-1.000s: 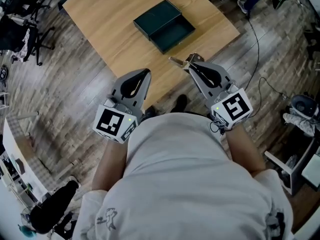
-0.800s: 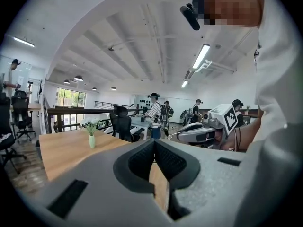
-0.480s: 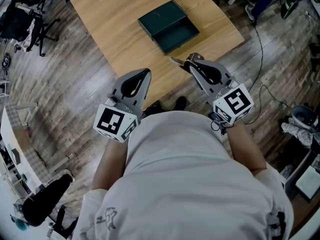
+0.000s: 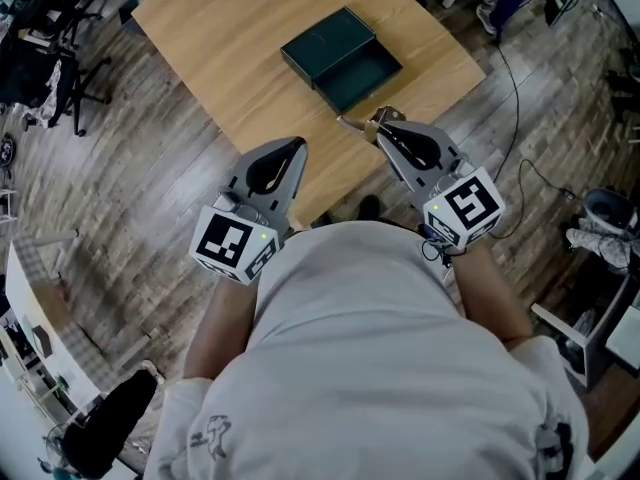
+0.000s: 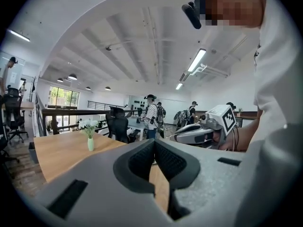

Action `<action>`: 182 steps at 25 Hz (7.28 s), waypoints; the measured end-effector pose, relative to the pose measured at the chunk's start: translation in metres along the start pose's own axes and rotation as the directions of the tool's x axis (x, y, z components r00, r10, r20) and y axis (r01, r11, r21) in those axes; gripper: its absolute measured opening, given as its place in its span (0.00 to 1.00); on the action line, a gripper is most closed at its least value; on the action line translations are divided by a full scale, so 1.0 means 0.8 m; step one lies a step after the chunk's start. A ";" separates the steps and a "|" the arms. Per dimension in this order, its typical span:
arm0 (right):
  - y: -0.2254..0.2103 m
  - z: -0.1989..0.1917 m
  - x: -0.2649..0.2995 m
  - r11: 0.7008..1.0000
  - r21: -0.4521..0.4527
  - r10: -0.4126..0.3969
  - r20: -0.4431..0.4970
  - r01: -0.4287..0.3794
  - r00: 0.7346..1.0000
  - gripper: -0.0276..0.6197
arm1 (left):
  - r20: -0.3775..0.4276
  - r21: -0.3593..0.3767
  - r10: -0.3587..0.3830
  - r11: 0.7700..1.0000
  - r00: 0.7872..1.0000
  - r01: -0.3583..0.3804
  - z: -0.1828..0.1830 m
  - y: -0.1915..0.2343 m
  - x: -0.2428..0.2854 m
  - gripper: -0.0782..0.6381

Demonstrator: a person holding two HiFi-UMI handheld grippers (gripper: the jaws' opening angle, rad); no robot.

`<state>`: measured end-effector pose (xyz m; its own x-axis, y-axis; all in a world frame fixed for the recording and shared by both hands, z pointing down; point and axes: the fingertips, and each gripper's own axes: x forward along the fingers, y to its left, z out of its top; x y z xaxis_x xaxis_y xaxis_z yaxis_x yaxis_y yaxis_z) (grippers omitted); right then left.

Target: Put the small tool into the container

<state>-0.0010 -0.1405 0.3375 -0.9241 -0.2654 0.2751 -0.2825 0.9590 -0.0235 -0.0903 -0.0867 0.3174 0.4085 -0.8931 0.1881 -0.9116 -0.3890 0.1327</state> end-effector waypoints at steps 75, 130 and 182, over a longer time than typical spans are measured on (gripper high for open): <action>-0.182 -0.265 0.254 0.684 0.036 0.628 -0.537 -0.729 0.563 0.10 | -0.234 -0.292 0.317 0.879 0.919 -0.377 -0.123 0.164 0.194 0.12; -0.095 -0.160 0.175 0.911 -0.113 0.320 -0.413 -0.397 0.853 0.05 | -0.146 -0.182 0.167 0.964 0.975 -0.192 -0.084 0.118 0.085 0.12; -0.007 -0.048 -0.151 0.973 -0.174 0.146 -0.025 -0.148 0.989 0.05 | -0.075 -0.052 0.135 0.989 0.988 -0.139 -0.075 -0.131 0.008 0.12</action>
<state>0.1223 -0.1096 0.3416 -0.9487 -0.1197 0.2928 -0.0930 0.9903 0.1035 0.0110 -0.0383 0.3630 0.2843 -0.9181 0.2763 -0.9558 -0.2491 0.1560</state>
